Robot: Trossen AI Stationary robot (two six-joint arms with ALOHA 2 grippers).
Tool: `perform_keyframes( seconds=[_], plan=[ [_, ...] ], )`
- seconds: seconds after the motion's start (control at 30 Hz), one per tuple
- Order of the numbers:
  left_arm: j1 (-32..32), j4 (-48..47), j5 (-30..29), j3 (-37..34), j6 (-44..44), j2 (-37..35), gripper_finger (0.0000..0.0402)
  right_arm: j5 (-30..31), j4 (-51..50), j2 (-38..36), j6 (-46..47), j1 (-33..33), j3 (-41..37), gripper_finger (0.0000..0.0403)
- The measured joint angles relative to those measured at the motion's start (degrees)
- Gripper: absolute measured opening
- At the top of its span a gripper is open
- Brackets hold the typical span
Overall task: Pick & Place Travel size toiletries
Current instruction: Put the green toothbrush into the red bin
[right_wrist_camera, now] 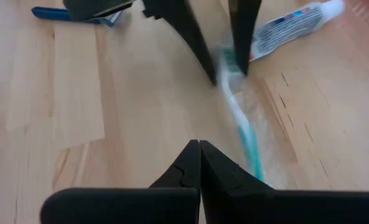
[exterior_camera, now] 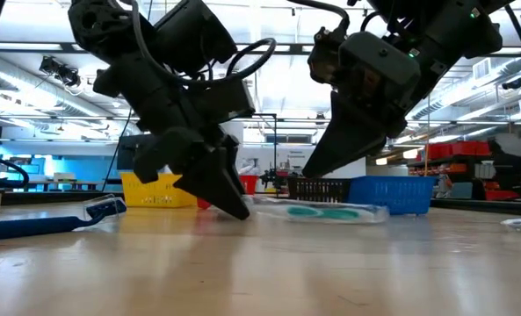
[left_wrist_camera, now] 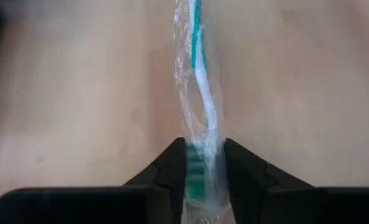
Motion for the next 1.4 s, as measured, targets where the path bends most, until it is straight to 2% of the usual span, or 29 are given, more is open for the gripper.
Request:
perform_keyframes(
  seconds=[0.1,0.33,0.47,0.7,0.87,1.0,1.23,1.4],
  plan=[
    [-0.05,-1.12,-2.65,0.0,-0.82,-0.64,0.0091,0.41,-0.02,0.0,0.0,0.0,0.0,0.0001],
    [-0.07,-2.94,-5.39,-0.03,-2.51,-2.18,0.0125,0.48,-0.02,0.0,0.01,0.0,0.0,0.0001],
    [-0.07,-3.99,-8.86,-0.02,-3.41,-4.55,0.0123,0.48,0.0,0.0,0.02,0.0,0.0,0.0001],
    [1.19,-11.06,-25.35,0.0,-3.74,-11.67,0.011,0.48,0.11,0.0,0.02,0.0,0.0,0.0001],
    [5.07,-14.35,-32.94,0.0,-10.18,-15.15,0.0117,0.48,0.16,0.0,0.02,0.0,0.0,0.0001],
    [10.08,-12.94,-31.97,0.0,-15.19,-15.33,0.0116,0.48,0.18,0.0,0.0,0.0,0.0,0.0001],
    [19.52,-13.27,-21.4,0.04,-21.88,-14.09,0.0119,0.48,0.17,0.0,0.01,0.01,0.0,0.0001],
    [23.84,-13.27,-20.24,0.02,-23.56,-14.09,0.0125,0.48,0.16,0.0,0.01,0.0,0.0,0.0001]
  ],
)
